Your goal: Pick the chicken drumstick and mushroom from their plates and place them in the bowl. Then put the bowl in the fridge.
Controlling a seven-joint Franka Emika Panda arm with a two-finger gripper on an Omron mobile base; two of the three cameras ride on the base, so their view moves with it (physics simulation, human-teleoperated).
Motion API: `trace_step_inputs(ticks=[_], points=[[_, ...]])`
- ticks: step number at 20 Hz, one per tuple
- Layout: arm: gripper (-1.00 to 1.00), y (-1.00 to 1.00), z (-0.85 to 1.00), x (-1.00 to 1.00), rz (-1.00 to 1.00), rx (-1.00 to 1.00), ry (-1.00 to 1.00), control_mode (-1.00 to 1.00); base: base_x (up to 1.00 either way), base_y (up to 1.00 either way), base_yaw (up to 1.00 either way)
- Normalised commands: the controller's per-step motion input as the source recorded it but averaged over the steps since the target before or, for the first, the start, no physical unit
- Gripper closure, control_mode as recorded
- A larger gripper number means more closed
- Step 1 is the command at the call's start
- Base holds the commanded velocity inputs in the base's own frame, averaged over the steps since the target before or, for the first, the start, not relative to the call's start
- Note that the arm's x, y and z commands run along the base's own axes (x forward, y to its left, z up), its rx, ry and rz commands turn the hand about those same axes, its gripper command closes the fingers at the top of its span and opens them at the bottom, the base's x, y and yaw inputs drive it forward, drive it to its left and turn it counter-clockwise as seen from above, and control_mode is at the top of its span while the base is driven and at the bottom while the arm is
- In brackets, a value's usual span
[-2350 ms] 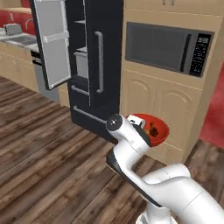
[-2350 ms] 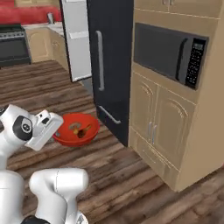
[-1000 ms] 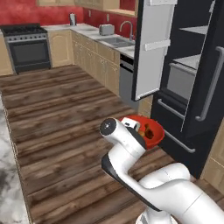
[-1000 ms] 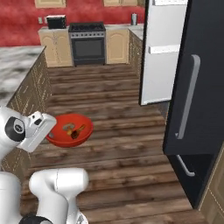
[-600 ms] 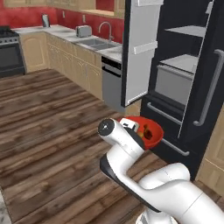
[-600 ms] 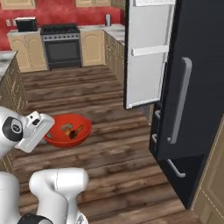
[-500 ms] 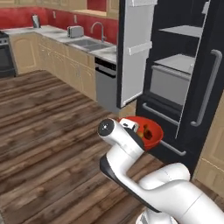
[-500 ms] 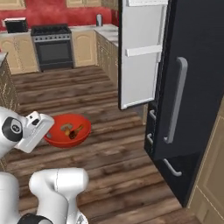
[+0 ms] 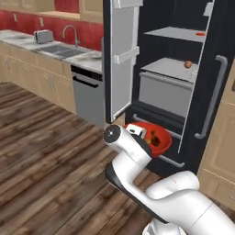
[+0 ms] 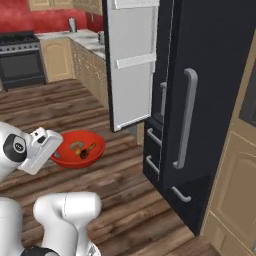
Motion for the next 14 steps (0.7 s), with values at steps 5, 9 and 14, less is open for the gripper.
trace_step_inputs(ticks=[5, 9, 14], points=[[1.0, 0.0, 0.0, 0.0, 0.0, 0.0, 0.0, 1.0, 0.6, 0.0, -0.37], [1.0, 0.0, 0.0, 0.0, 0.0, 0.0, 0.0, 1.0, 0.58, 0.0, -0.39], [1.0, 0.0, 0.0, 0.0, 0.0, 0.0, 0.0, 1.0, 0.7, 0.02, -0.27]])
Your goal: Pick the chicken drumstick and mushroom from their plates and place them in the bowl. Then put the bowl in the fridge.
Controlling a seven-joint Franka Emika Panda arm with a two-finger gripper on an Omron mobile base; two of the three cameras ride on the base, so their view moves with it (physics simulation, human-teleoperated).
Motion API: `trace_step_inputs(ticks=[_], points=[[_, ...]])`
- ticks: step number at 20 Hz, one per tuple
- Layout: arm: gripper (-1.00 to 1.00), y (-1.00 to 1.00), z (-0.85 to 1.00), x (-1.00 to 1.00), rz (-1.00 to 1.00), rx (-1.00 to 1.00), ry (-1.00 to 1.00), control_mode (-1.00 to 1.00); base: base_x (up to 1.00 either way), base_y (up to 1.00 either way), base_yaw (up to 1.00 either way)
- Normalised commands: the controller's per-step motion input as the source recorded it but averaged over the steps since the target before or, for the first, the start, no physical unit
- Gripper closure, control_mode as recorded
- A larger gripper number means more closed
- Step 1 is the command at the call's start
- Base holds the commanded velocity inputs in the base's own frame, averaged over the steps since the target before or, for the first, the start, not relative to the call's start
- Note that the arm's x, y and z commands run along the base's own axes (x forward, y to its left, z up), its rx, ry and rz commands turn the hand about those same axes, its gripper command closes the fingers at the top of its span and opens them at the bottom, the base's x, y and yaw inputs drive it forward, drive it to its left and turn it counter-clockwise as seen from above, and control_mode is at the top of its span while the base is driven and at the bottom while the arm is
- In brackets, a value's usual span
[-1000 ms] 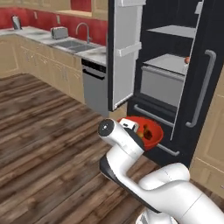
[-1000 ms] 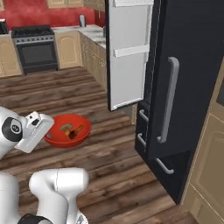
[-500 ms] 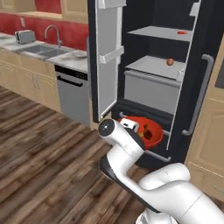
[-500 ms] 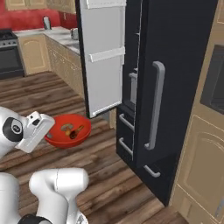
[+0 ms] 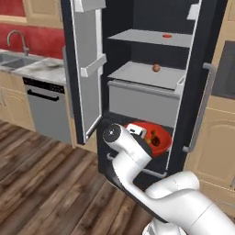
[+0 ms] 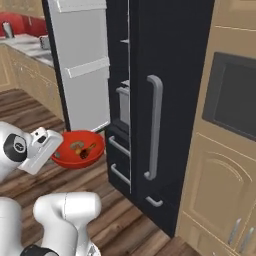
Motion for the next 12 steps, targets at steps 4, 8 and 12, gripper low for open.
trace_step_inputs(ticks=[4, 8, 12], points=[[1.0, 0.0, 0.0, 0.0, 0.0, 0.0, 0.0, 1.0, 0.62, 0.14, -0.4], [1.0, 0.0, 0.0, 0.0, 0.0, 0.0, 0.0, 1.0, 0.55, 0.26, -0.42], [1.0, 0.0, 0.0, 0.0, 0.0, 0.0, 0.0, 1.0, 0.31, 0.54, -0.42]])
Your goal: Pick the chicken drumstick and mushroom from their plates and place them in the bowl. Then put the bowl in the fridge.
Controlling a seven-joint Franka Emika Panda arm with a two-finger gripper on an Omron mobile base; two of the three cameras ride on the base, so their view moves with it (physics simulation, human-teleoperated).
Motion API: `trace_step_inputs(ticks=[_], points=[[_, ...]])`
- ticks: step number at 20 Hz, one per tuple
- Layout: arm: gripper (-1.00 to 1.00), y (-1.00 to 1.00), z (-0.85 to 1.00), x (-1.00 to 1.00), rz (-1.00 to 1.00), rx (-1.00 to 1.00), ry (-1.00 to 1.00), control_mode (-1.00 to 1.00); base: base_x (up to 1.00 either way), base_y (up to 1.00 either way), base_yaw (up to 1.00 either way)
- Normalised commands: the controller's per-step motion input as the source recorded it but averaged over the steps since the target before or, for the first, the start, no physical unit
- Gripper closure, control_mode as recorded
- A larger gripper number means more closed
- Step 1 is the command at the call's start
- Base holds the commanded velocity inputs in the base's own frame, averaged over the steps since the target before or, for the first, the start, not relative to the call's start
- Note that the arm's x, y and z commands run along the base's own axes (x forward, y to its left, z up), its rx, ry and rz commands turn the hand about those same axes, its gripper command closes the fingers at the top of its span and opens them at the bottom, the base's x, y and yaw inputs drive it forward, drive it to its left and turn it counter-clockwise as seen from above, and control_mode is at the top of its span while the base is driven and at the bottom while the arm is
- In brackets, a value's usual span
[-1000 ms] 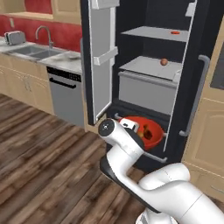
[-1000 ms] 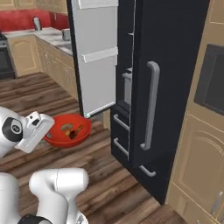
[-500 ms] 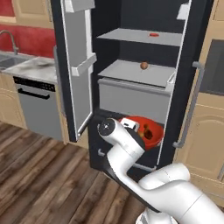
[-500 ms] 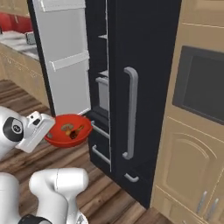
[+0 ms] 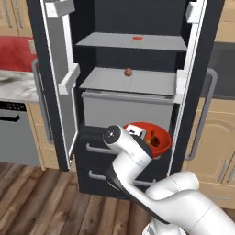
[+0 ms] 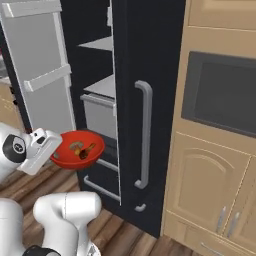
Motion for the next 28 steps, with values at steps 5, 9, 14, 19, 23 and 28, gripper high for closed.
trace_step_inputs(ticks=[5, 9, 14, 19, 23, 28], points=[[1.0, 0.0, 0.0, 0.0, 0.0, 0.0, 0.0, 1.0, 0.4, 0.5, -0.37], [1.0, 0.0, 0.0, 0.0, 0.0, 0.0, 0.0, 1.0, 0.43, 0.33, -0.22], [1.0, 0.0, 0.0, 0.0, 0.0, 0.0, 0.0, 1.0, 0.14, 0.07, 0.06], [1.0, 0.0, 0.0, 0.0, 0.0, 0.0, 0.0, 1.0, 0.15, -0.01, 0.07], [1.0, 0.0, 0.0, 0.0, 0.0, 0.0, 0.0, 1.0, 0.33, 0.25, -0.41], [1.0, 0.0, 0.0, 0.0, 0.0, 0.0, 0.0, 1.0, 0.38, 0.32, -0.58]])
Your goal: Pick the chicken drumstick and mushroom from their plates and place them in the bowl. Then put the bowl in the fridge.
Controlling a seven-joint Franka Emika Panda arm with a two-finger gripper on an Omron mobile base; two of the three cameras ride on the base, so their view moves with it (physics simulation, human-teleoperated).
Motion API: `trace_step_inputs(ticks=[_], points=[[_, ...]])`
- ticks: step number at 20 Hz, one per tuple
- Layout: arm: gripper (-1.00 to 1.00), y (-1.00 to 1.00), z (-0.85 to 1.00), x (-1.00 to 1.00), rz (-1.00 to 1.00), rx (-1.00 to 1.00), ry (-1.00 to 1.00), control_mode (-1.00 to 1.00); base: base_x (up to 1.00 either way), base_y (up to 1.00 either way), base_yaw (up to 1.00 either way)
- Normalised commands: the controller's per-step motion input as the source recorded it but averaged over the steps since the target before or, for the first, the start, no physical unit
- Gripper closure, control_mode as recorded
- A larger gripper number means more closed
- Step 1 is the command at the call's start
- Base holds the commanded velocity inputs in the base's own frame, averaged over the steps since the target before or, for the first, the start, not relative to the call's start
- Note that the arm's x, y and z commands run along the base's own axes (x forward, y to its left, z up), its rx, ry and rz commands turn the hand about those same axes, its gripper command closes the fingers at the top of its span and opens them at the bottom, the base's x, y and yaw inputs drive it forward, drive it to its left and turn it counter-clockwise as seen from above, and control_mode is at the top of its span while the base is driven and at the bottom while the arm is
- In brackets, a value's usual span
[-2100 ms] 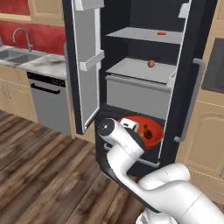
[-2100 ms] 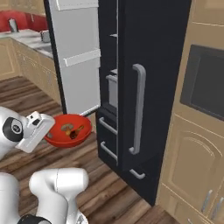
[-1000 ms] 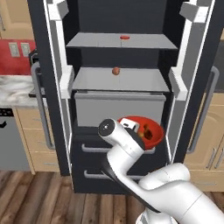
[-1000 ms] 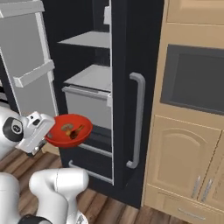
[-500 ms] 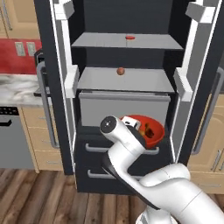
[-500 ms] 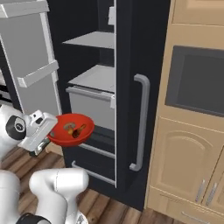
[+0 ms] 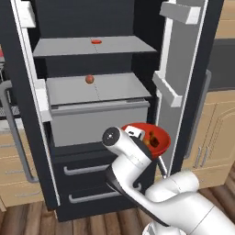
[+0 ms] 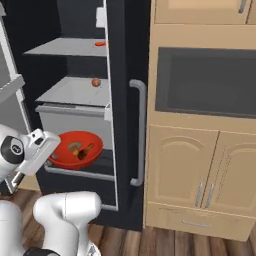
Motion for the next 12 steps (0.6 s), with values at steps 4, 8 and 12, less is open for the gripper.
trace_step_inputs(ticks=[4, 8, 12], points=[[1.0, 0.0, 0.0, 0.0, 0.0, 0.0, 0.0, 1.0, 0.24, 0.58, -0.29], [1.0, 0.0, 0.0, 0.0, 0.0, 0.0, 0.0, 1.0, 0.36, 0.45, -0.12], [1.0, 0.0, 0.0, 0.0, 0.0, 0.0, 0.0, 1.0, 0.39, 0.37, -0.04]])
